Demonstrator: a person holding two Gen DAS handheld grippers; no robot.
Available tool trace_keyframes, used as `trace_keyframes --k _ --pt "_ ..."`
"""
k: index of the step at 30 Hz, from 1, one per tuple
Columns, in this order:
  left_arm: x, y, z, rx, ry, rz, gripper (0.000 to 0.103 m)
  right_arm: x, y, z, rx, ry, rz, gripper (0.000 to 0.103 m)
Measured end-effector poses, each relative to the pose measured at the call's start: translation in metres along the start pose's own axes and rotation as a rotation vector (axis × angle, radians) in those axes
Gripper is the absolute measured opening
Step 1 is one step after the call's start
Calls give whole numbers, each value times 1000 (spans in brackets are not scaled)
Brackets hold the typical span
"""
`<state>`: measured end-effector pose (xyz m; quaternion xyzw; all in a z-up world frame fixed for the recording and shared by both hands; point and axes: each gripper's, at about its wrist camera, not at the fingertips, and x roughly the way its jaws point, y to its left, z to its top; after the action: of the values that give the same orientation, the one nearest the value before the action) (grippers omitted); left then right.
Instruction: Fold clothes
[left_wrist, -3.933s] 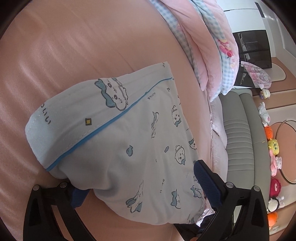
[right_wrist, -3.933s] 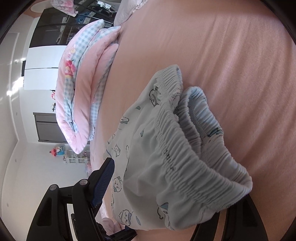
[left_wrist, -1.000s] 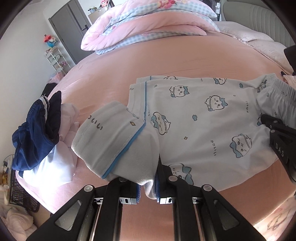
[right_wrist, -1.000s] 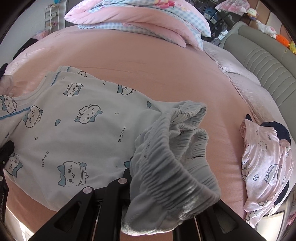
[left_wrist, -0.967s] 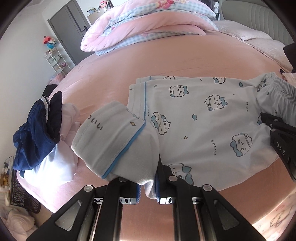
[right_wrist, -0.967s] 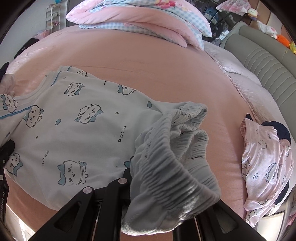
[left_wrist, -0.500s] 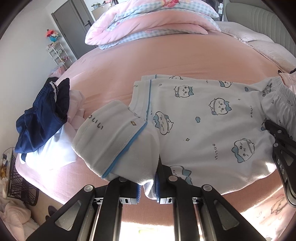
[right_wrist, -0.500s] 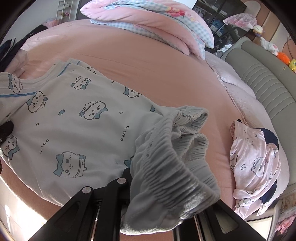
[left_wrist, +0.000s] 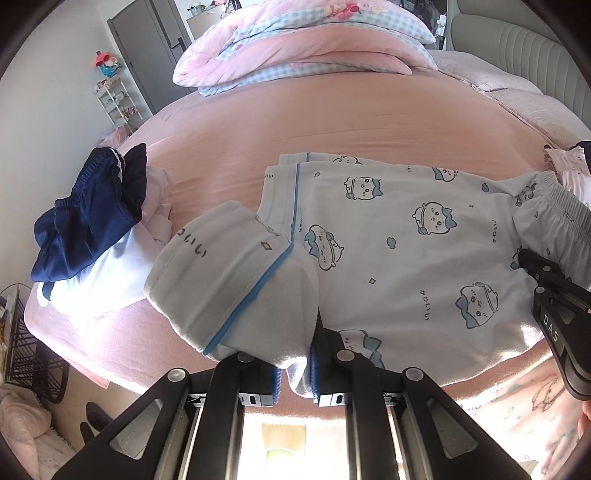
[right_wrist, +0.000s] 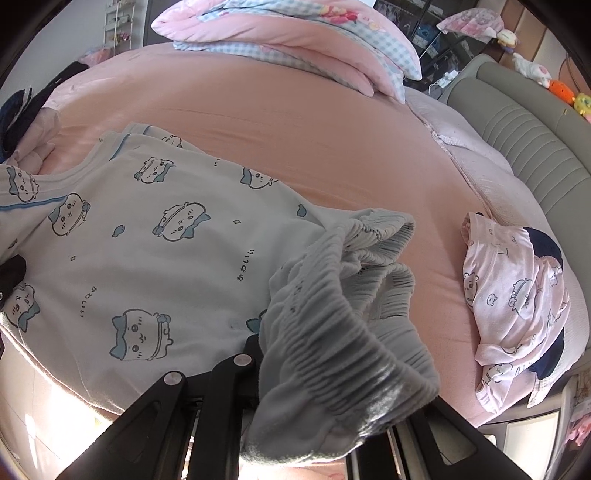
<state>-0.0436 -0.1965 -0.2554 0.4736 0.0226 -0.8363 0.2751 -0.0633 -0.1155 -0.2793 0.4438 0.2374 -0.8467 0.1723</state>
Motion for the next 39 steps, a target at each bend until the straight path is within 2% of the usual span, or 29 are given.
trace_keyframes --k 5,8,9,11,13,14,16,19,22,24,26,31,34,36,39 --pt "0 -4 -8 0 25 -16 11 1 0 -4 4 6 8 5" --pt "3 -5 -11 6 29 -26 12 6 0 -6 6 15 11 12" --pt "3 -4 -11 5 27 -31 12 8 -3 -4 13 18 3 16" --pt "1 -3 -12 -7 20 -51 12 8 -6 -4 24 11 -37 37" --pt "-1 2 -12 -37 20 -98 12 6 -11 -4 35 9 -64 49" --pt "0 6 -12 -50 29 -136 12 5 -13 -5 40 7 -77 53" --pt "4 11 -13 -64 68 -205 14 3 -19 -6 64 12 -73 55" --pt "6 22 -15 -103 113 -277 24 -3 -28 -9 114 23 -49 57" --pt "1 35 -17 -166 123 -320 41 -12 -32 -12 134 23 -66 60" --pt "-6 42 -17 -189 120 -339 63 -21 -34 -14 134 12 -87 61" --pt "-16 46 -17 -185 91 -311 70 -30 -34 -16 127 -2 -115 61" --pt "-44 44 -13 -68 -29 -101 71 -57 -37 -11 83 -67 -168 61" --pt "-52 42 -11 -20 -81 -17 71 -61 -44 1 78 -100 -174 61" --pt "-51 43 -11 -13 -88 9 71 -59 -47 6 88 -95 -153 61" --pt "-37 52 -10 -70 -29 -31 71 -53 -55 9 135 -60 -103 61"
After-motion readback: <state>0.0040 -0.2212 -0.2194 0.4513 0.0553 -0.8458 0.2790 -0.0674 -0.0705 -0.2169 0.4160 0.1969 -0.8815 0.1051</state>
